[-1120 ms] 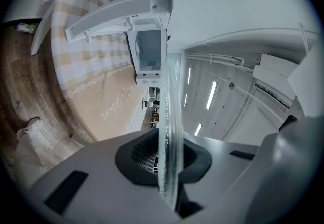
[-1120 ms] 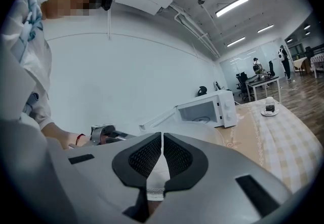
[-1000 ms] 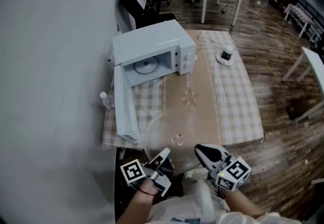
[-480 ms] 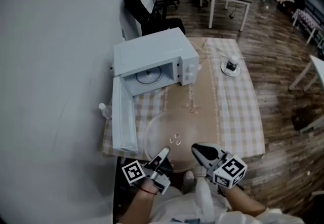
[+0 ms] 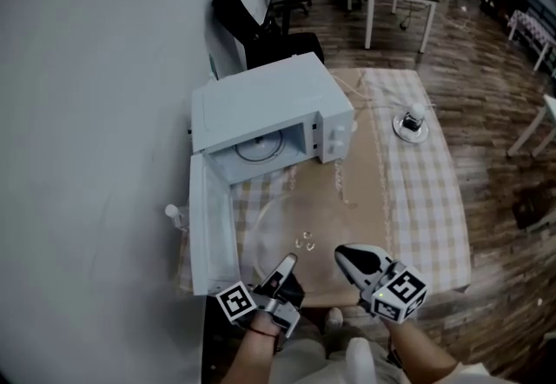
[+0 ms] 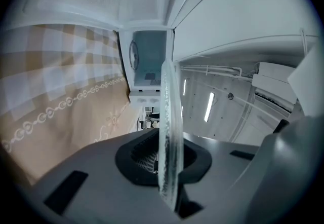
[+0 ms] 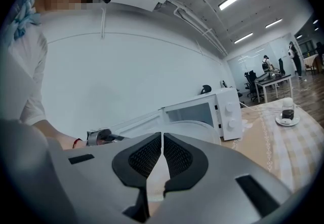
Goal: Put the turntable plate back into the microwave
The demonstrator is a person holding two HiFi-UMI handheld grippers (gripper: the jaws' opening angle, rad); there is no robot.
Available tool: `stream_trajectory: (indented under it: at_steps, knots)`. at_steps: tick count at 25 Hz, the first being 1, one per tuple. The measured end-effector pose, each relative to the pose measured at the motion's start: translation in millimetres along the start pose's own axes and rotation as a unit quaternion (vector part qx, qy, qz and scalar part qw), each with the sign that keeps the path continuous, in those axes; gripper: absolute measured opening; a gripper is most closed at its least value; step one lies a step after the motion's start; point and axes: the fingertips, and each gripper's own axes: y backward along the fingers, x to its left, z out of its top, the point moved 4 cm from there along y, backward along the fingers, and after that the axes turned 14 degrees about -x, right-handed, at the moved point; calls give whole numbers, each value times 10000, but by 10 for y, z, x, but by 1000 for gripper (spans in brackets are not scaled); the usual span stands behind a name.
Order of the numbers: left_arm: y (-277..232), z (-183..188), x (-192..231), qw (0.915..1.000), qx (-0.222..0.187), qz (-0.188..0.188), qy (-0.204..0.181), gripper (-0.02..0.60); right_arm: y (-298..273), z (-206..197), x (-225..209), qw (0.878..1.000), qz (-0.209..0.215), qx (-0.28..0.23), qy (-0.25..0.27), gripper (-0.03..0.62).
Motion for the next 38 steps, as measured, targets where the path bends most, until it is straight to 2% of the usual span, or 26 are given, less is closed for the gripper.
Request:
stream_trajectory:
  at_steps: [2, 6, 11, 21, 38]
  knots:
    - [-114, 97, 92, 10000, -26, 7, -23, 12, -115, -83, -124, 9999, -101, -12, -40, 35]
    - [-263, 215, 265, 9993, -346, 107, 45, 12, -326, -194, -354, 9996, -278, -42, 11, 35]
    - [-338, 248, 397, 9983, -545, 165, -112, 12, -424, -318, -542, 9994, -337, 16, -5, 35]
    - [-490, 384, 438, 9991, -300, 107, -267, 12, -528, -382, -617, 9986, -514, -96, -117, 35]
    - [-860, 634, 717, 9997, -234, -4, -29, 12, -848, -460, -922, 9965, -821, -165, 56, 35]
